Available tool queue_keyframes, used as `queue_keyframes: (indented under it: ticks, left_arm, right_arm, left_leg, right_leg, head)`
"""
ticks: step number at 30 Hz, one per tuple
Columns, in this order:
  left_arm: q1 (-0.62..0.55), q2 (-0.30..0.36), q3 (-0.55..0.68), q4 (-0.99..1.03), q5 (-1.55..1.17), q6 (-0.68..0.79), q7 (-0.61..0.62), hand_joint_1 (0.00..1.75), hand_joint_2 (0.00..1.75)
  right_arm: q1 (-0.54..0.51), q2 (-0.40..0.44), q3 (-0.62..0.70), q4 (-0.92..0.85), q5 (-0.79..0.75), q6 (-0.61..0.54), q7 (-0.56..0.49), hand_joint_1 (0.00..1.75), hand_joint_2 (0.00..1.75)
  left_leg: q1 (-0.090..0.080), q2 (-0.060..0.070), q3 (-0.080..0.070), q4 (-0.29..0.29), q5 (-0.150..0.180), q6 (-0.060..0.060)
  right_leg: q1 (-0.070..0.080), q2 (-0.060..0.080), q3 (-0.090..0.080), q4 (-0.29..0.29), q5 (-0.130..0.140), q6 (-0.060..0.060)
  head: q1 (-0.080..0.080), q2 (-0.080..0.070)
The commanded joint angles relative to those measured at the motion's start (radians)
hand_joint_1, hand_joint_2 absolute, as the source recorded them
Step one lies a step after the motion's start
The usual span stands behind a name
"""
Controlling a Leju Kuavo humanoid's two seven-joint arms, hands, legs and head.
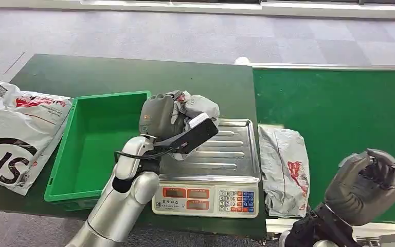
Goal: Moved the parcel from conveyor to table for the left to box.
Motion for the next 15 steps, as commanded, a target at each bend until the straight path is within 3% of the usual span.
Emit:
queue_keyframes:
  ticks: [1,10,11,15]
  left_arm:
    - [-0.027,0.020,0.029,0.023,-0.002,-0.007,-0.001,1.75,1.75]
    - [-0.027,0.020,0.029,0.023,-0.002,-0.007,-0.001,1.75,1.75]
    - [-0.027,0.020,0.029,0.023,-0.002,-0.007,-0.001,1.75,1.75]
    - [-0.027,0.020,0.029,0.023,-0.002,-0.007,-0.001,1.75,1.75]
  right_arm:
    - [-0.016,-0.016,-0.034,0.012,-0.003,-0.001,0.000,1.75,1.75]
    - [-0.016,-0.016,-0.034,0.012,-0.003,-0.001,0.000,1.75,1.75]
    - [-0.016,-0.016,-0.034,0.012,-0.003,-0.001,0.000,0.00,1.75]
    - [-0.016,-0.016,-0.034,0.012,-0.003,-0.001,0.000,0.00,1.75]
  left_leg:
    - [0.000,0.001,0.000,-0.001,0.000,0.000]
    - [0.000,0.001,0.002,-0.003,0.002,0.000]
    - [0.000,0.001,0.000,-0.001,0.001,0.000]
    - [0.000,0.001,0.000,-0.001,0.001,0.000]
  right_leg:
    - [0.000,0.001,0.000,-0.001,0.001,-0.001]
    - [0.001,0.001,0.001,-0.004,0.002,-0.002]
    - [0.000,0.001,0.000,-0.001,0.001,-0.001]
    - [0.000,0.001,0.000,-0.001,0.001,-0.001]
  head:
    - [0.000,0.000]
    - [0.000,0.000]
    - [0.000,0.000]
    - [0.000,0.000]
